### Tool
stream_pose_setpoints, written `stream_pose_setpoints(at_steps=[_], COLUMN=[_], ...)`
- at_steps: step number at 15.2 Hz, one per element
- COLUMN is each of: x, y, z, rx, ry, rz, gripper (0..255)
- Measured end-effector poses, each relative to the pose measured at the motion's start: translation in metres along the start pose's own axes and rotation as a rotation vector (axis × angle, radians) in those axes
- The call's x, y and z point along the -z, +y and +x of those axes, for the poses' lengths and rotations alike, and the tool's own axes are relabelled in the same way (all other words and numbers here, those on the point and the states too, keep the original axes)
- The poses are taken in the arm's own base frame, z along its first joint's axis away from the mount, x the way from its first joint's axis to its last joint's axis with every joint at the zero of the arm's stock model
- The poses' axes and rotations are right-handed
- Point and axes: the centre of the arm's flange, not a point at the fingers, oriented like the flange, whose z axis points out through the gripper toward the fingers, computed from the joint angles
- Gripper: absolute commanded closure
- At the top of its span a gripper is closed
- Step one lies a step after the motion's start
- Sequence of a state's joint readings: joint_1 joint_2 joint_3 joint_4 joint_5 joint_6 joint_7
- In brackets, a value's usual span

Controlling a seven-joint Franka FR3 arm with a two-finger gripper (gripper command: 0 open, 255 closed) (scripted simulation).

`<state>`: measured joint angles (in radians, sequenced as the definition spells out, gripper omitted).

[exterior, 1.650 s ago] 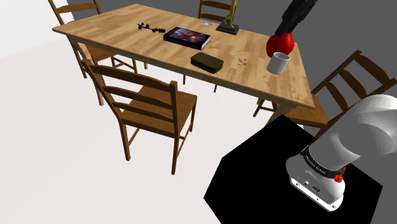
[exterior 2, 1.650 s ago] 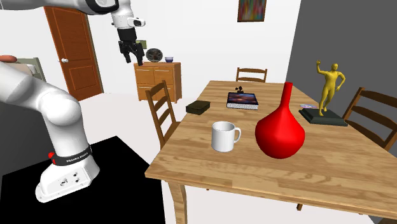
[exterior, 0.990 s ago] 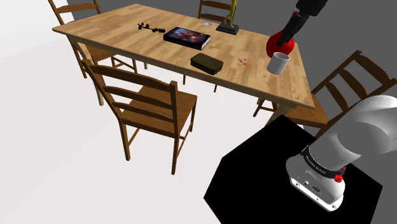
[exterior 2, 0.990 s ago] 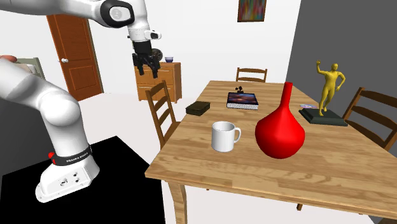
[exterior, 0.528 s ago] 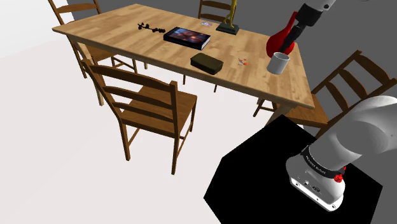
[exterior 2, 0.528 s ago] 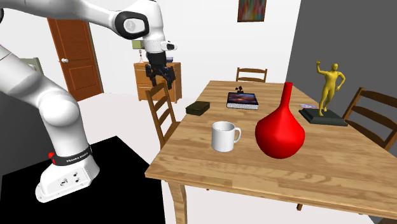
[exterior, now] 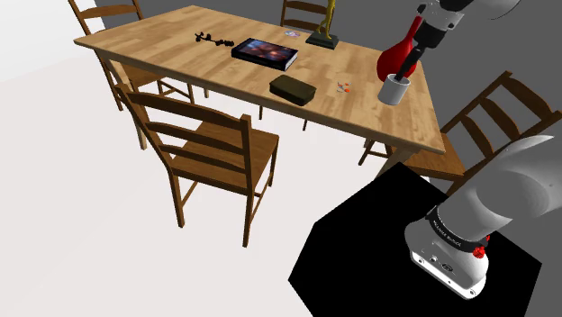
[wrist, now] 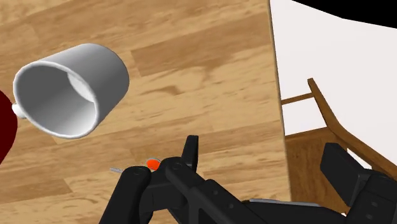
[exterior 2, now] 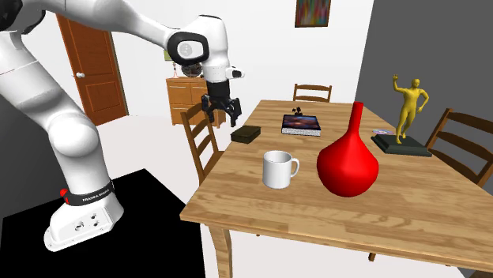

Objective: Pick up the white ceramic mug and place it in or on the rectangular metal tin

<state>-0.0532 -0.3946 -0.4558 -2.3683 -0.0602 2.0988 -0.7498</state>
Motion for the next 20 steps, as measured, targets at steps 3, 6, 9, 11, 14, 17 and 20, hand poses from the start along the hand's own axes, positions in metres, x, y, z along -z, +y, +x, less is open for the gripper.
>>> stream_pose_setpoints(at_steps=[3,6,9,11,14,17,20], x=[-0.015,-0.034,-0.05,-0.063,-0.074,-0.09,-0.107], y=[0.034,0.065,0.106,0.128,0.16,0.164,0.165], z=[-0.001,0.0,-0.002,0.001,0.003,0.004,0.004], rx=[0.018,0.037,0.055,0.068,0.085,0.089,0.09], ry=[-0.007,-0.013,-0.02,-0.025,-0.031,-0.032,-0.032], rz=[-0.005,-0.011,-0.019,-0.024,-0.029,-0.03,-0.03], gripper=[0,0,0,0,0,0,0])
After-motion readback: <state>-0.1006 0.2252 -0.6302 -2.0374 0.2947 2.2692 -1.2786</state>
